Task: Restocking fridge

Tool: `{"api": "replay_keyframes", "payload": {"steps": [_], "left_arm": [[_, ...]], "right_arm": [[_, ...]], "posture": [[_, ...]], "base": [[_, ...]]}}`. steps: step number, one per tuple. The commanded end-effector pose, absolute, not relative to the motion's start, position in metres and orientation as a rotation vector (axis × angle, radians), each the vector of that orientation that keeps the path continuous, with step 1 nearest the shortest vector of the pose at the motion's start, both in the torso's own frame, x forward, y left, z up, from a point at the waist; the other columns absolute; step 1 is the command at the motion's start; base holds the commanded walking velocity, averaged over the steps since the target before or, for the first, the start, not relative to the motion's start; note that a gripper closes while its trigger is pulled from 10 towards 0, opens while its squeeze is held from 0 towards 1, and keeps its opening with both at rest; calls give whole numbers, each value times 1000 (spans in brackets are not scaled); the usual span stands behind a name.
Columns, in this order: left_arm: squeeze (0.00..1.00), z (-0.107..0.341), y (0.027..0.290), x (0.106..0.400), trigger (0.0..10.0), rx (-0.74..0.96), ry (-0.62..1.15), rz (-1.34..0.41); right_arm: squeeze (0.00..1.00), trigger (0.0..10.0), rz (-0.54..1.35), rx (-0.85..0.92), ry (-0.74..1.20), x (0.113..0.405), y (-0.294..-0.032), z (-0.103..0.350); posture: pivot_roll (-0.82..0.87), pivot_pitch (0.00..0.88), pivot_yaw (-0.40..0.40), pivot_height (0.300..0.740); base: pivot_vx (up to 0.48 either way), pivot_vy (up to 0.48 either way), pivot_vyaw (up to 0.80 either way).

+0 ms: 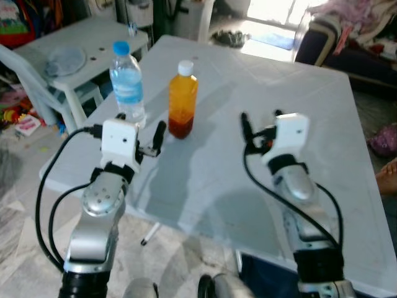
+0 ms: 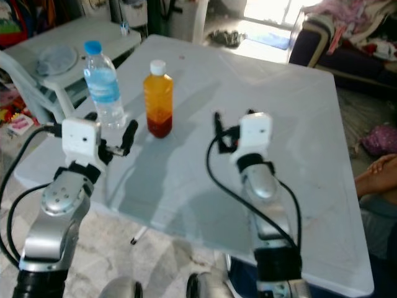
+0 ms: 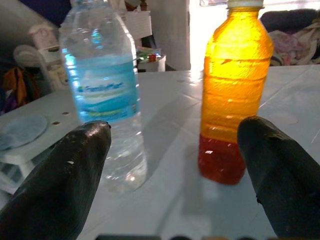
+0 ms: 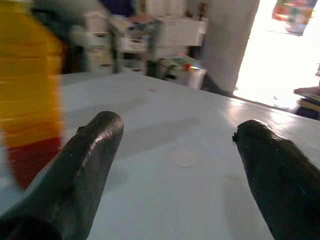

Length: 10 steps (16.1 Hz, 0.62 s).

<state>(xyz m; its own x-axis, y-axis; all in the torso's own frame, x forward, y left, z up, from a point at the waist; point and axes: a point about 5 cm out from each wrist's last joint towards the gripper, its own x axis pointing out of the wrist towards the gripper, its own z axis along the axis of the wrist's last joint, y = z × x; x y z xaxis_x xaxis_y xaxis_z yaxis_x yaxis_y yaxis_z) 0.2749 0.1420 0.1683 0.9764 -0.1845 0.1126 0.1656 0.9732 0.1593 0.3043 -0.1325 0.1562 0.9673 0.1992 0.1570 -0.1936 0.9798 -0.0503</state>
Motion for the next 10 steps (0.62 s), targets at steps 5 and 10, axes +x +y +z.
{"api": "replay_keyframes", "payload": {"steps": [5,10], "left_arm": [[0,174,144,272,10000,171,-154,-148],[0,175,148,268,10000,189,-147,-137]], "right_arm": [[0,10000,319,-64,-273,318,-129,185],[0,10000,450,-100,-356,341,-117,214]], "posture": [[131,103,-52,740],[163,125,-49,740]], "base": [[0,0,0],[0,0,585]]}}
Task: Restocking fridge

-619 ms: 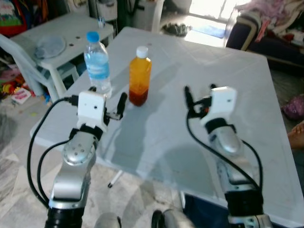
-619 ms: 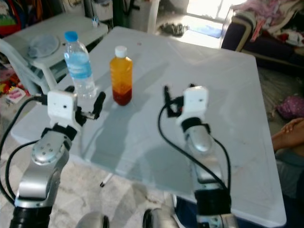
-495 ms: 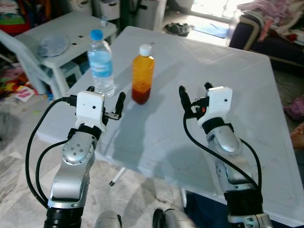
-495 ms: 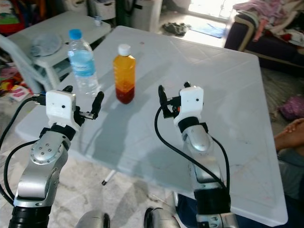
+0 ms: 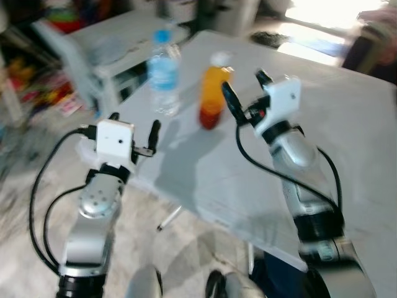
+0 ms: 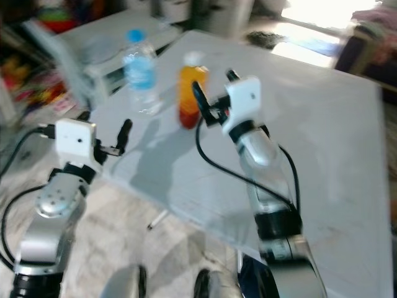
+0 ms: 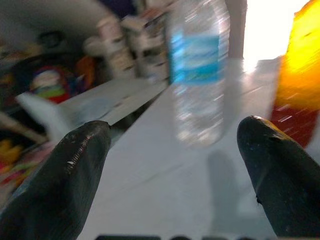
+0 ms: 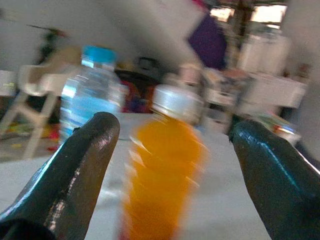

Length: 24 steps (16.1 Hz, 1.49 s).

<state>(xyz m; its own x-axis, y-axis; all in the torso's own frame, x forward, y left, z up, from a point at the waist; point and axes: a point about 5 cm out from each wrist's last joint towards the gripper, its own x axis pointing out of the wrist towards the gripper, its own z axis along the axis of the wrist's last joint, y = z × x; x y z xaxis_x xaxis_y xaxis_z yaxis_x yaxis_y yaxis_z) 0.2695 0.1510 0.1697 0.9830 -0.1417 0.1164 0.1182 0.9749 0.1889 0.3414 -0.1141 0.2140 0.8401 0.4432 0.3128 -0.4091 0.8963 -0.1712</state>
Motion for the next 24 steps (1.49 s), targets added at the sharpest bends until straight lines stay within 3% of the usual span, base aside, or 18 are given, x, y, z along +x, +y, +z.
{"api": "replay_keyframes", "payload": {"steps": [1,9,18,19,20,24], "left_arm": [[0,175,150,267,10000,191,-146,-134],[0,177,150,266,10000,207,-134,-154],[0,178,146,268,10000,210,-128,-164],[0,178,147,268,10000,209,-125,-164],[0,176,147,267,10000,206,-119,-167],[0,175,143,269,10000,200,-114,-182]], "right_arm": [[0,10000,466,-106,-373,345,-116,219],[0,10000,430,-122,-446,363,-120,243],[0,10000,523,-158,-332,389,-94,249],[0,1373,510,-167,-303,391,-95,247],[0,0,480,-157,-265,394,-100,247],[0,0,472,-147,-253,394,-103,251]], "posture": [[167,129,-48,740],[179,143,-32,740],[185,148,-36,740],[182,147,-38,740],[176,148,-38,740],[165,145,-39,740]], "base": [[0,0,0],[0,0,0],[0,0,0],[0,0,0],[0,0,0],[0,0,0]]}}
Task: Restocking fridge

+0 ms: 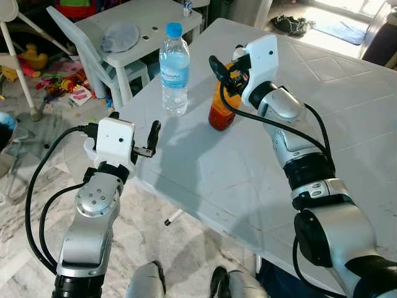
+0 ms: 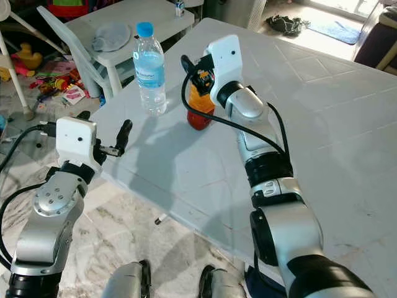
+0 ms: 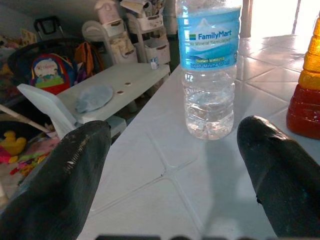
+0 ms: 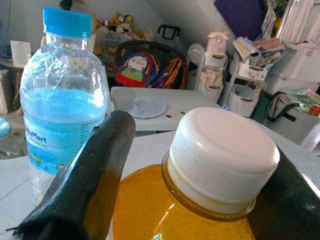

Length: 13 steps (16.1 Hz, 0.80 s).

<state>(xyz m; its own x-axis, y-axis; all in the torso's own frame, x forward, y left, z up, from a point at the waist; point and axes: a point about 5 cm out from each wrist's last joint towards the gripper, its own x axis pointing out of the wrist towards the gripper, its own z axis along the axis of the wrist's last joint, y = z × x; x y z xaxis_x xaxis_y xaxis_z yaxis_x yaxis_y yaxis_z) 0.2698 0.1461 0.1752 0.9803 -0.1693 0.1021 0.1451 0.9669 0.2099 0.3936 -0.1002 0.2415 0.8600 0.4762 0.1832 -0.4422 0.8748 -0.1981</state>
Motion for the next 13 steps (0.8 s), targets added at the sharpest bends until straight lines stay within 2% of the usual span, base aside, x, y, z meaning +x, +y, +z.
{"api": "replay_keyframes", "payload": {"steps": [1,8,13], "left_arm": [[0,175,142,269,10000,199,-112,-188],[0,168,144,266,10000,219,-65,-181],[0,160,155,270,10000,165,-30,-117]], "right_arm": [[0,0,461,-138,-245,394,-105,250],[0,0,439,-97,-189,389,-113,249],[0,0,417,-55,-340,353,-118,249]], "posture": [[164,144,-40,740],[151,118,-43,740],[130,95,-55,740]], "base": [[0,0,0],[0,0,0],[0,0,0]]}}
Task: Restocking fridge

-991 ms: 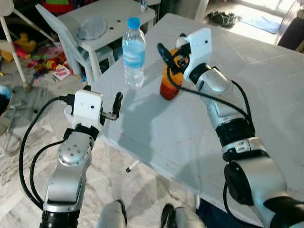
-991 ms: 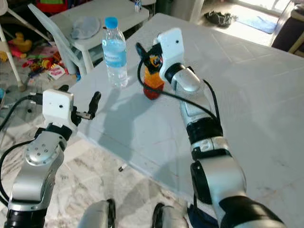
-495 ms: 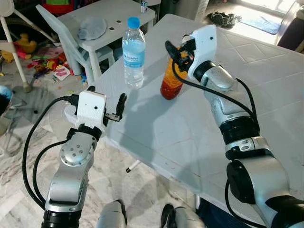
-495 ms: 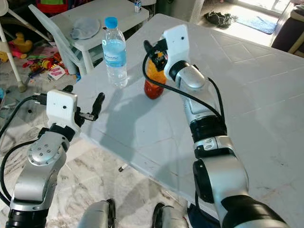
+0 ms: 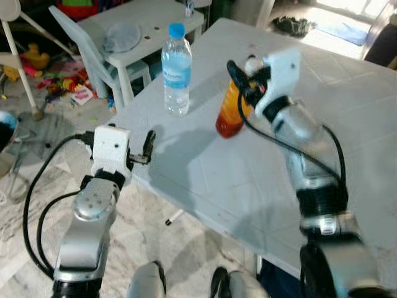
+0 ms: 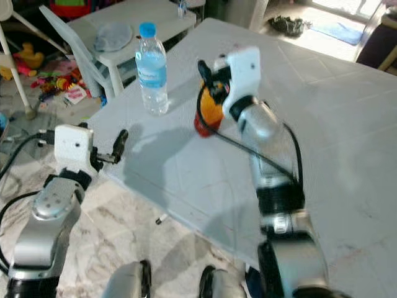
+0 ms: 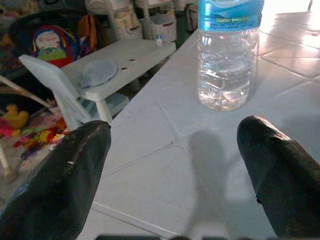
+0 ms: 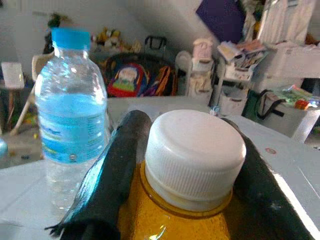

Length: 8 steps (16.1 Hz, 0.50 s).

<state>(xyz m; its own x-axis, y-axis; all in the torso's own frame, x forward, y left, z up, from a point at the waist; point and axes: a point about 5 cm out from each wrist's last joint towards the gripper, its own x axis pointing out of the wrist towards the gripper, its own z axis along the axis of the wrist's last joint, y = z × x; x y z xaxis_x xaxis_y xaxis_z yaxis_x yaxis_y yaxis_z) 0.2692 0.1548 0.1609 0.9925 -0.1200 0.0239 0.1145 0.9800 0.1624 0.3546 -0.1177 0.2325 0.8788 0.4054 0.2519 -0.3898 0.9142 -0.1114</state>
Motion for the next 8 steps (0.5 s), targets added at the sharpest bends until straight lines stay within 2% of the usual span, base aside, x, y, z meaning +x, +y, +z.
{"api": "replay_keyframes", "payload": {"steps": [1,3,4,5,6,8], "left_arm": [[0,164,153,272,10000,151,-49,-111],[0,167,149,274,10000,142,-63,-113],[0,166,149,273,10000,143,-60,-114],[0,165,149,273,10000,141,-57,-114],[0,164,149,274,10000,139,-58,-113],[0,164,146,276,10000,139,-64,-119]], "right_arm": [[0,0,387,-63,-369,346,-118,248],[0,0,338,-6,-362,331,-116,237],[0,2039,340,10,-353,324,-114,233],[0,9451,345,20,-340,317,-112,229],[0,10000,360,29,-326,310,-108,224],[0,10000,380,22,-332,305,-105,221]], "posture": [[130,91,-58,740],[128,83,-61,740],[125,80,-59,740],[120,78,-59,740],[117,71,-58,740],[117,67,-60,740]], "base": [[0,0,0],[0,480,0],[0,480,0],[0,480,0],[0,480,0],[0,480,0]]}}
